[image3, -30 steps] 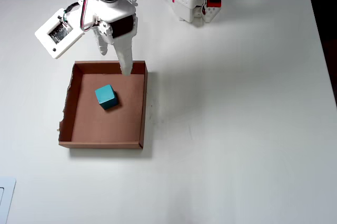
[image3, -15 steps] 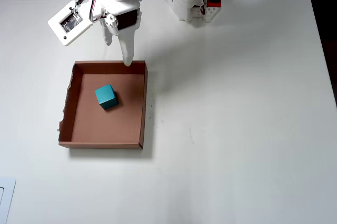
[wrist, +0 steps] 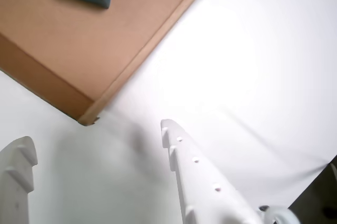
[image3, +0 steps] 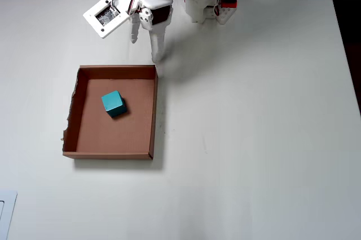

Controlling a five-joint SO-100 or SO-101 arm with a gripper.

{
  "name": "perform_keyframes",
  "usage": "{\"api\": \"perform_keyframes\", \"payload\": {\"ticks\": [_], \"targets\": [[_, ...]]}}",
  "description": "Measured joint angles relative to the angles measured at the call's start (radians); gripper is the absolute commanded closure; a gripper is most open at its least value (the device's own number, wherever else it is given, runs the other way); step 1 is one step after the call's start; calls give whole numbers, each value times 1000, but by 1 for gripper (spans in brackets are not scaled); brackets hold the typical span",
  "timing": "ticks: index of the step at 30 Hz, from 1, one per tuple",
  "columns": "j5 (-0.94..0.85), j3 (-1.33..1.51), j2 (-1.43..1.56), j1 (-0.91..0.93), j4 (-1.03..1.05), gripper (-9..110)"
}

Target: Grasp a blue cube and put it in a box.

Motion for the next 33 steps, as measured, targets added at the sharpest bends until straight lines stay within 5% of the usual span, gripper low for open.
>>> {"api": "perform_keyframes", "payload": {"ticks": [14, 33], "targets": [[-49, 434, 456, 20, -84, 71], [-60, 545, 611, -69, -101, 72]]}}
